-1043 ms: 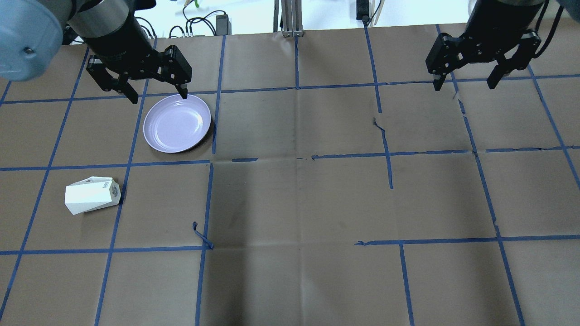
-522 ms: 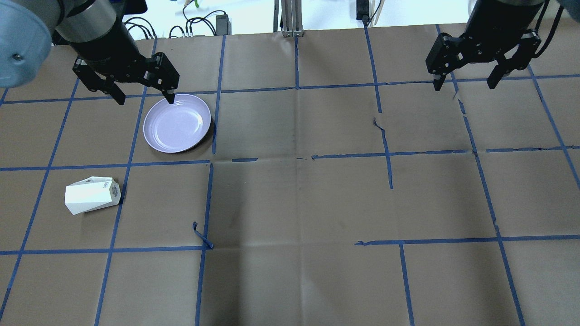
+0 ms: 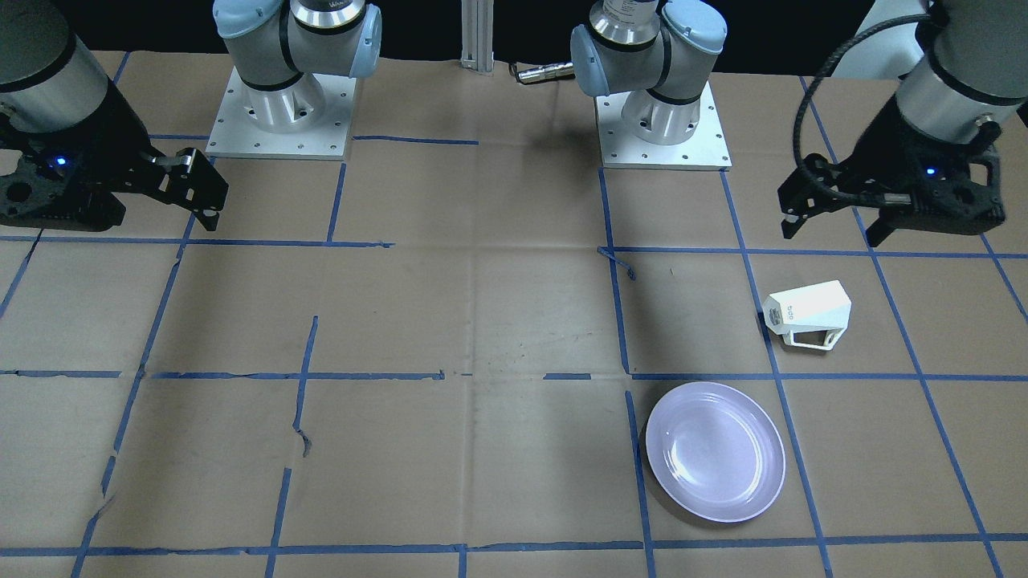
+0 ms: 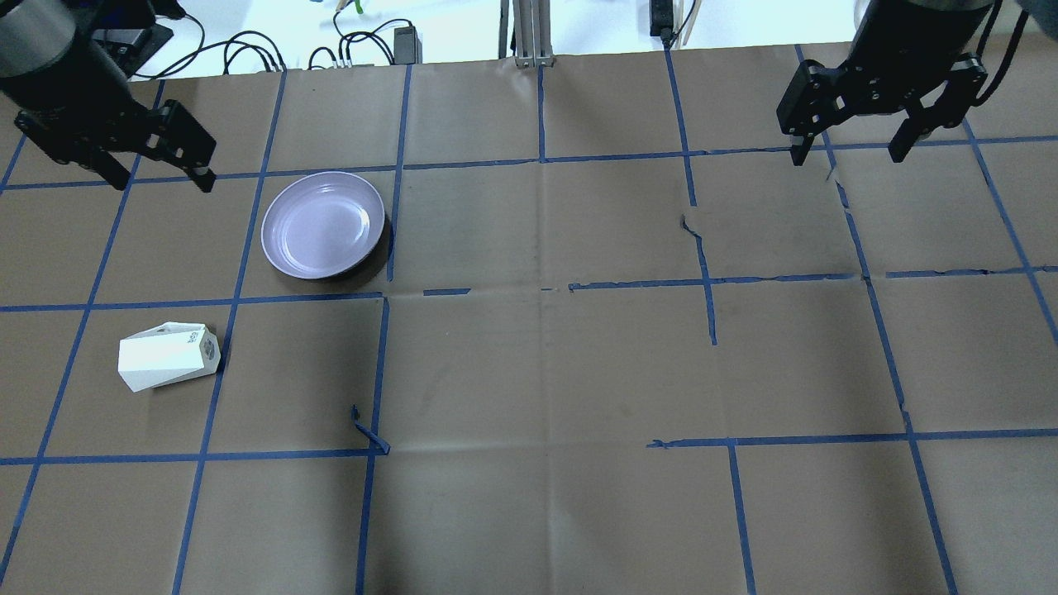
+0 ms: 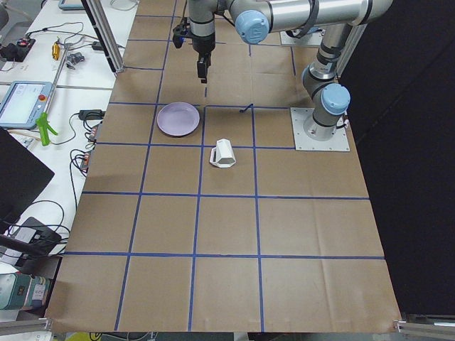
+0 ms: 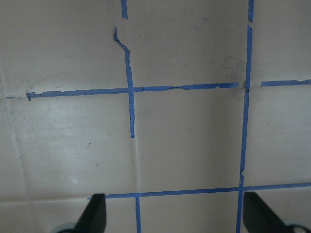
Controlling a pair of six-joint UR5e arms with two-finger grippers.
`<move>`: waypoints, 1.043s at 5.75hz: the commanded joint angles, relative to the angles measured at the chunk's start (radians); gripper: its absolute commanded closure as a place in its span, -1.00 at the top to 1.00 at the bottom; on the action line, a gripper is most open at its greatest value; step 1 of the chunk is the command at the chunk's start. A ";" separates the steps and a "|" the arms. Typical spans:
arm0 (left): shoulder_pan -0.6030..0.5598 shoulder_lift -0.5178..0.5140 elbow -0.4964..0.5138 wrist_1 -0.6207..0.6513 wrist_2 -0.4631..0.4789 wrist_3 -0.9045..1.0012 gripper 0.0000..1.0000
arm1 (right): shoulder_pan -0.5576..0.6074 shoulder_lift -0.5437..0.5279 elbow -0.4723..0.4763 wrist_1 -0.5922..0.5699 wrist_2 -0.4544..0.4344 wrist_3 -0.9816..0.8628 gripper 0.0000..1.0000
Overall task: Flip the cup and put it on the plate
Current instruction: 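Move the left gripper down beside the white mug lying on its side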
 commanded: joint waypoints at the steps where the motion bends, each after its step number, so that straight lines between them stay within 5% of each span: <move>1: 0.186 -0.004 -0.043 0.000 -0.038 0.227 0.99 | 0.000 0.000 0.000 0.000 0.000 0.000 1.00; 3: 0.394 -0.033 -0.107 0.002 -0.209 0.340 0.99 | 0.000 0.000 0.000 0.000 0.000 0.000 1.00; 6: 0.548 -0.204 -0.157 0.000 -0.391 0.434 0.99 | 0.000 0.000 0.000 0.000 0.000 0.000 1.00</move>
